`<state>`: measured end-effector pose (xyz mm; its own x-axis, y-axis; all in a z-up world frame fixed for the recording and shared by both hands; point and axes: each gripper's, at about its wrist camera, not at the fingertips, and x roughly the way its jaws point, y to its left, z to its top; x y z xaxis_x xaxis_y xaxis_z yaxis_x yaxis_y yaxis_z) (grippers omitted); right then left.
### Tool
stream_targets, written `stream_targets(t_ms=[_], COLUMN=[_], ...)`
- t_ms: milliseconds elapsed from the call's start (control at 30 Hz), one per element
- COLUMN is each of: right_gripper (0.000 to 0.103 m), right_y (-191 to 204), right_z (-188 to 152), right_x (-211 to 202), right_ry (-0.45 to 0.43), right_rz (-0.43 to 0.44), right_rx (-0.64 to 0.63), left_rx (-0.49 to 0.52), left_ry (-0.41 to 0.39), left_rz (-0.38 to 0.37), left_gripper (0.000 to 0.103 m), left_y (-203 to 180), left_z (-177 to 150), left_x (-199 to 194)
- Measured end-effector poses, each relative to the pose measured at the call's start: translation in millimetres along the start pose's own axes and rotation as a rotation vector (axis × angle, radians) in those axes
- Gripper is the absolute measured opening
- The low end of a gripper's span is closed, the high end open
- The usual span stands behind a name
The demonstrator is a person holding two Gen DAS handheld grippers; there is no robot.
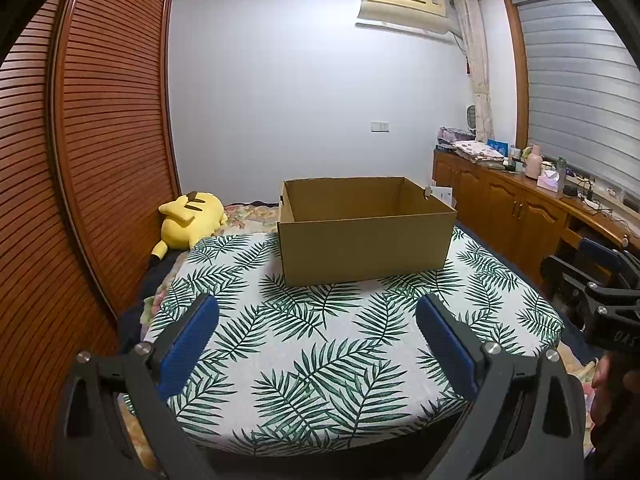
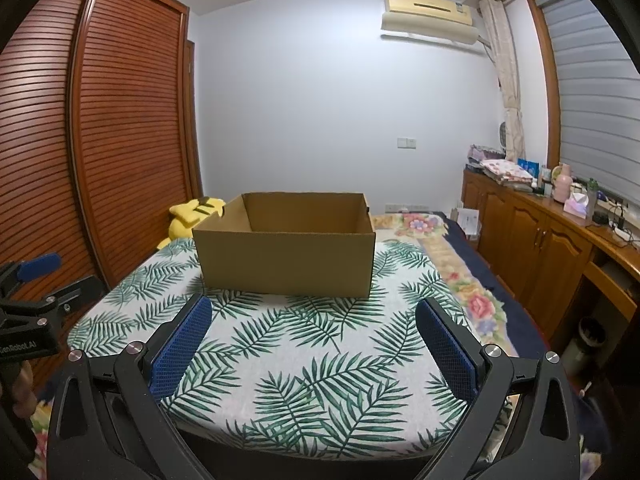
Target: Organize snacks
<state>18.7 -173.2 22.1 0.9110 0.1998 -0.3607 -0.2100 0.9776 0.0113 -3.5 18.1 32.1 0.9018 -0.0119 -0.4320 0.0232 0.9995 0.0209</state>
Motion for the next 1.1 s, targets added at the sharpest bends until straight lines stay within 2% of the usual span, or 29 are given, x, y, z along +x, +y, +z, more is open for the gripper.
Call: stream_targets(t_ms=[1100], right_gripper=[0.103], right_y=[-0.1], right_z=[-2.6], right_x=[1.1], right_ry=[0.002], right_rz=[-0.002], right_rx=[0.0], left_rx=[-0.002], left_ry=[-0.003], left_rz=[0.002], left_gripper=[0.101], left_y=[-0.6], left_z=[1.5], left_x=[-0.8])
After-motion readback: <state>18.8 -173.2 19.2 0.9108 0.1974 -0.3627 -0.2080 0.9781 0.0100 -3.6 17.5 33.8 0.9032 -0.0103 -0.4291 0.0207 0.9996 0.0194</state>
